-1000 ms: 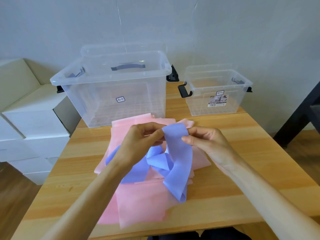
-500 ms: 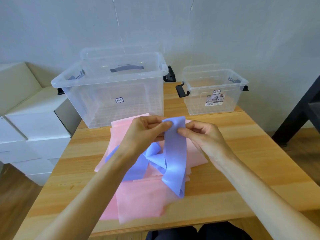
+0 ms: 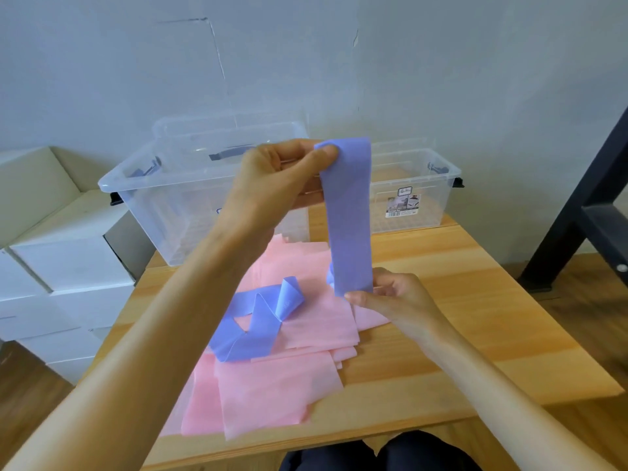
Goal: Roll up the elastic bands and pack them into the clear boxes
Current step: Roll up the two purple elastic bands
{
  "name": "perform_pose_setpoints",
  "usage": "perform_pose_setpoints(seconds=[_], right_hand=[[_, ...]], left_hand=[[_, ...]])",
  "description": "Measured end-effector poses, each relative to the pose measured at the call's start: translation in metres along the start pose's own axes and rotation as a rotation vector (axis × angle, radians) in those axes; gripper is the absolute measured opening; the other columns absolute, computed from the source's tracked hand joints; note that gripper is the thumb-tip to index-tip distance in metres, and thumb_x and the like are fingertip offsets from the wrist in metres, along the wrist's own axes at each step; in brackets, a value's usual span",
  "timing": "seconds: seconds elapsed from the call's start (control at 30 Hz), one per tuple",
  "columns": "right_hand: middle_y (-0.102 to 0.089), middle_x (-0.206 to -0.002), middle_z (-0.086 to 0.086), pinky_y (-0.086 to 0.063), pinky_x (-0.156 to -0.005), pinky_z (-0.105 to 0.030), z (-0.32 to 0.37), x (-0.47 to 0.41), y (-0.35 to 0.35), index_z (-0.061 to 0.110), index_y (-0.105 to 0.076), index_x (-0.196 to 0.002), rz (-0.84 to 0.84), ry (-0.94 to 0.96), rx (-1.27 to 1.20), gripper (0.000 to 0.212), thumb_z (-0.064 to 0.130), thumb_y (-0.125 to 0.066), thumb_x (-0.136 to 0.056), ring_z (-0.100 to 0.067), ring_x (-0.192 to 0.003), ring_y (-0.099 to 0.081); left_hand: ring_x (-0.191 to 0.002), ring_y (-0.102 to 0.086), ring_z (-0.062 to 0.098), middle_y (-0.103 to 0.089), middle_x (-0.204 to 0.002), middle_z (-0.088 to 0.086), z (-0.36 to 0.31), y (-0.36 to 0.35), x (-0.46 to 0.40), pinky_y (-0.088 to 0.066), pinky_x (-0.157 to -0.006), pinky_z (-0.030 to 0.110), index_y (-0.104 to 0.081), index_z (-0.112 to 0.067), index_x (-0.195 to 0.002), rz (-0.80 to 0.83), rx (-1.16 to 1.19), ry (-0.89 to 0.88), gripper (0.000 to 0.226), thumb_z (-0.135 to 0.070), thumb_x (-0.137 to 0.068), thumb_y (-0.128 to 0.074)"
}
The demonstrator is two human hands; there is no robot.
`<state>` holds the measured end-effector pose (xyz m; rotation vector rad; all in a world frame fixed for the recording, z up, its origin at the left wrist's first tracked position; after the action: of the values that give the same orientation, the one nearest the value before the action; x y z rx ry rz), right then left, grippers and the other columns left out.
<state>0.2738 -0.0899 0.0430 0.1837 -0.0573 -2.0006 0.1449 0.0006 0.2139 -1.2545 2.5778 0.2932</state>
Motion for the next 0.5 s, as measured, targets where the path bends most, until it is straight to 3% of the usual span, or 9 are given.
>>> perform_pose_setpoints(seconds=[0.1,0.2,0.3,0.4,0.5], right_hand=[[-0.075,-0.098,0.006,-0.040,-0.081,-0.004,-0.002,0.009,0.008,0.012,-0.077,-0.087,0.013,0.019,0.071,0.007,0.008,-0.079,-0.081,-0.004,-0.098,-0.064],[-0.069,-0.087,0.015,-0.038,-0.084,-0.012,-0.009,0.019,0.011,0.020,-0.076,-0.079,0.049,0.025,0.162,0.008,0.013,-0.079,-0.082,0.000,-0.091,-0.058],[-0.067,-0.099,0.006,-0.037,-0.085,-0.021,-0.019,0.028,0.017,0.026,-0.076,-0.078,0.037,-0.015,0.176,0.010,0.017,-0.079,-0.082,-0.004,-0.098,-0.056],[-0.070,-0.105,0.014,-0.038,-0.092,-0.025,-0.024,0.036,0.020,0.020,-0.078,-0.077,0.070,0.002,0.172,0.007,0.015,-0.080,-0.081,-0.006,-0.112,-0.054],[-0.072,-0.101,0.010,-0.040,-0.098,-0.029,-0.027,0.043,0.024,0.015,-0.076,-0.077,0.093,-0.003,0.158,0.010,0.023,-0.080,-0.081,-0.010,-0.107,-0.061]], left_hand=[[-0.078,-0.070,0.015,-0.070,-0.086,0.006,-0.014,0.000,-0.008,-0.058,-0.074,0.025,-0.072,-0.013,-0.086,-0.026,-0.005,-0.045,0.013,-0.014,-0.096,-0.062],[-0.078,-0.070,0.015,-0.070,-0.088,0.008,-0.014,0.009,-0.018,-0.059,-0.076,0.026,-0.072,-0.012,-0.088,-0.080,-0.010,-0.057,0.013,-0.015,-0.097,-0.062],[-0.077,-0.071,0.014,-0.072,-0.087,0.006,0.010,0.023,-0.031,-0.059,-0.076,0.025,-0.072,-0.012,-0.087,-0.125,0.008,0.001,0.014,-0.015,-0.097,-0.062],[-0.073,-0.070,0.011,-0.069,-0.088,0.009,0.055,0.040,-0.040,-0.057,-0.071,0.021,-0.069,-0.008,-0.087,-0.174,0.074,0.116,0.015,-0.013,-0.098,-0.060],[-0.073,-0.067,0.013,-0.066,-0.084,0.009,0.099,0.054,-0.044,-0.056,-0.067,0.017,-0.065,-0.006,-0.084,-0.223,0.151,0.228,0.018,-0.011,-0.099,-0.058]])
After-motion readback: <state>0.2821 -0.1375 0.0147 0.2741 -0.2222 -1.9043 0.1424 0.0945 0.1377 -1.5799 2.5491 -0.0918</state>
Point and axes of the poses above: each hand's wrist, its own x-axis away from the middle knuckle, its own y-axis out of the back of the hand, z = x × y, the point moved 8 cm from there along -x, towards the middle knuckle
